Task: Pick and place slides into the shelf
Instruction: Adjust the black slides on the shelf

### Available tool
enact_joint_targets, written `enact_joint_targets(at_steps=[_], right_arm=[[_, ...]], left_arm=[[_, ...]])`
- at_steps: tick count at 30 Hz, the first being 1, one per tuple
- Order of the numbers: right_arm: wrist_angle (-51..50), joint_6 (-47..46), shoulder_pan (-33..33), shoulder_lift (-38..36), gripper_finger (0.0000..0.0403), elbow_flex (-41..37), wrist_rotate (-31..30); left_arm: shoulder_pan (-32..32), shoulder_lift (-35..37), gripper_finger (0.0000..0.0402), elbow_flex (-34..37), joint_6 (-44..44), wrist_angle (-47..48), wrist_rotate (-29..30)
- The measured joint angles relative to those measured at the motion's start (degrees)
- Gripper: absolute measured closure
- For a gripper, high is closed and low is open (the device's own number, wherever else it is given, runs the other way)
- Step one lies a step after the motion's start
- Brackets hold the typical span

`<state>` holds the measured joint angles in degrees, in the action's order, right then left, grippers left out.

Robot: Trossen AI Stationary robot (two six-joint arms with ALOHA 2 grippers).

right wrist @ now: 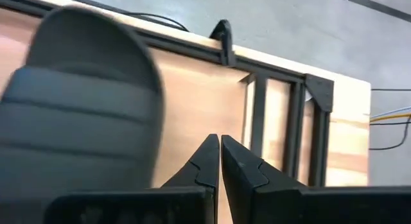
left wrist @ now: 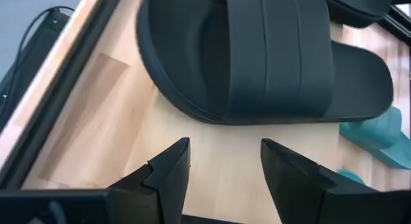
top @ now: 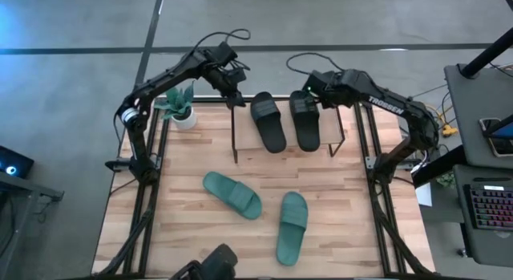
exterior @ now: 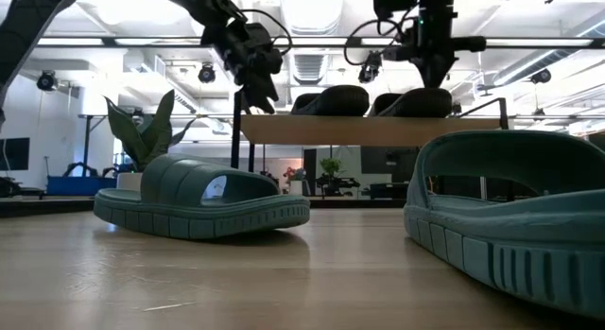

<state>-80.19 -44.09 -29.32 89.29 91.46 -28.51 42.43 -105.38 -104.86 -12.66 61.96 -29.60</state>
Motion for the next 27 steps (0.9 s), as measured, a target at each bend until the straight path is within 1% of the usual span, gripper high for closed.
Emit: enact_joint_targets(at_steps=[2, 5, 10, 12, 14, 16, 19, 23, 27], right_arm=[[0.58, 2.32, -2.33, 0.09, 0.0394, -0.08, -0.02], [2.01, 5.4, -5.29, 0.1, 0.0394, -0.48, 0.89], [4.99, 9.11, -8.42, 0.1, 0.0394, -2.41, 4.53], [6.61, 10.29, -9.07, 0.11, 0.0394, -3.68, 7.35], [8.36, 11.07, -9.29, 0.12, 0.0394, -5.19, 9.8], [10.57, 11.14, -9.23, 0.12, 0.0394, -6.87, 10.85], [12.21, 11.16, -9.16, 0.16, 0.0394, -8.7, 11.67], [13.67, 11.19, -8.47, 0.14, 0.0394, -9.55, 13.47], [14.41, 11.16, -7.26, 0.14, 0.0394, -9.55, 13.57]], left_arm=[[-0.6, 0.0, 0.0226, 0.0, 0.17, 0.08, 0.38], [-1.53, 0.0, 0.0226, 0.0, 0.27, 0.05, 2.8], [-3.34, -0.15, 0.0226, 0.12, 0.63, 0.21, 4.02], [-4.17, -0.15, 0.0226, 0.13, 0.74, 0.18, 4.1], [-4.97, -0.15, 0.0226, 0.13, 0.75, 0.11, 4.62], [-5.59, -0.17, 0.0226, 0.13, 0.74, 0.11, 5.78], [-5.96, -0.35, 0.0226, 0.13, 0.76, 0.08, 7.26], [-6.04, -1.68, 0.0226, 0.13, 1.82, 0.07, 7.51], [-6.43, -3.8, 0.0226, 0.13, 1.83, -0.01, 7.44]])
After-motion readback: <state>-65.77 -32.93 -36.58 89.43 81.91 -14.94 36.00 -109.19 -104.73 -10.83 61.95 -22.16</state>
